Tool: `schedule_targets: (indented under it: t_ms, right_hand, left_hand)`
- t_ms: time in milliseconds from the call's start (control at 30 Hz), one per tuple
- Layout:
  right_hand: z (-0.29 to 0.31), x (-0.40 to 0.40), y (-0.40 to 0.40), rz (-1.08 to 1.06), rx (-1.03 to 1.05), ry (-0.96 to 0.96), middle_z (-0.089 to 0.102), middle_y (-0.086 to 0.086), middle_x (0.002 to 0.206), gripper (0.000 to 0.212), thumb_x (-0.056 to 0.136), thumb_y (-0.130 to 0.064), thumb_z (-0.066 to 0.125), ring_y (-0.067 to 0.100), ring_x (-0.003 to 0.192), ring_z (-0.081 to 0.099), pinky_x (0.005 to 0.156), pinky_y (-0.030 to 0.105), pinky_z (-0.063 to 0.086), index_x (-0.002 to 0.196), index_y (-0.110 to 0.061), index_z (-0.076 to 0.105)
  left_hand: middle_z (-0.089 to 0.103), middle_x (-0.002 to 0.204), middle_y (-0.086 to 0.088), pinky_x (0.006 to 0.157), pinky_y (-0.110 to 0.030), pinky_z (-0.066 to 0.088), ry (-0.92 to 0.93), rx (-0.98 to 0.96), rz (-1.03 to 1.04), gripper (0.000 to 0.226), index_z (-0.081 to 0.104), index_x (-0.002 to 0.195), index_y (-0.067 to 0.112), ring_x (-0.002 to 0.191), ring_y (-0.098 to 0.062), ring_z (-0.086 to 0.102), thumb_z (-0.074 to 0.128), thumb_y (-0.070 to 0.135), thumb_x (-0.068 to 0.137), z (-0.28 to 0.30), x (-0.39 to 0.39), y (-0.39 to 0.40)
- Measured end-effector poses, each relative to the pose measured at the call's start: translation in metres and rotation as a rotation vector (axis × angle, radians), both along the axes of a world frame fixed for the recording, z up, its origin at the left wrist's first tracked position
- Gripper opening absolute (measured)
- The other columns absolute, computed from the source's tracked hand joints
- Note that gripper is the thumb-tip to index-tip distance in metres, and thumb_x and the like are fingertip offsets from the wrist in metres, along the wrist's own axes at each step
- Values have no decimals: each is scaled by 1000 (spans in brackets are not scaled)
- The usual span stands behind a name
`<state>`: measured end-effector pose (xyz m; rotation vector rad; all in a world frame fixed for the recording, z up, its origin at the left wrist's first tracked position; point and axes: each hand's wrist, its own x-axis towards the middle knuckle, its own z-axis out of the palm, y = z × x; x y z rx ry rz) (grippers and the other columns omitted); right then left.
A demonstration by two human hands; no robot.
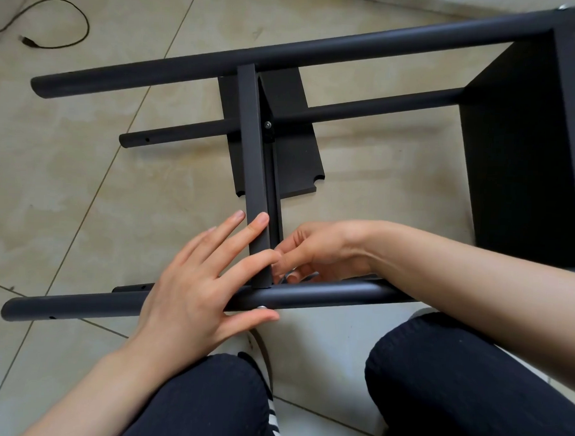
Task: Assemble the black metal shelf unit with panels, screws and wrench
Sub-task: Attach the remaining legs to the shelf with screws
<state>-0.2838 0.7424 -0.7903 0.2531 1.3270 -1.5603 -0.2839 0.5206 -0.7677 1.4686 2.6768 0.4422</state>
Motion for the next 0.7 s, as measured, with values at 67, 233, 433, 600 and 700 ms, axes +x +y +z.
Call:
schedule_targets:
  t_ms: [67, 233, 433, 600, 700]
  right_hand:
    - [1, 0, 0, 2, -6, -7, 63, 3, 81, 10, 93, -10, 61, 8, 61, 54, 61, 19, 47, 85, -11, 68]
    - [1, -1, -2, 30, 40, -8, 64, 0, 73, 14, 92, -12, 62, 10, 62, 55, 66, 24, 47, 80, -12, 67]
    - [3, 0, -6, 68, 98, -17, 59, 0, 69, 21, 92, -15, 62, 12, 64, 53, 67, 26, 46, 70, -14, 63]
    - [5, -2, 3, 70, 61, -55, 65, 3, 80, 16, 94, -20, 63, 13, 69, 56, 75, 29, 47, 82, -11, 70]
    - [2, 0, 2, 58, 66, -33, 65, 7, 87, 13, 94, -19, 63, 14, 72, 56, 79, 31, 48, 87, -11, 70]
  left_hand:
    - [38, 159, -9, 105, -54, 46, -1, -1, 1, 61, 55, 135, 21, 147, -32, 38, 57, 62, 90, 0, 0, 0]
    - [38, 159, -9, 105, -54, 46, -6, 6, 2, 60, 54, 134, 22, 147, -32, 37, 57, 62, 90, 1, 0, 0]
    - [37, 160, -7, 105, -54, 46, -14, 11, 7, 60, 52, 135, 24, 147, -31, 37, 57, 63, 90, 0, 0, 0]
    - [37, 160, -7, 105, -54, 46, -18, 17, 7, 60, 52, 136, 25, 147, -31, 37, 57, 63, 90, 0, 0, 0]
    - [37, 160, -7, 104, -54, 46, -18, 18, 9, 59, 51, 135, 25, 147, -31, 37, 57, 63, 90, 0, 1, 0]
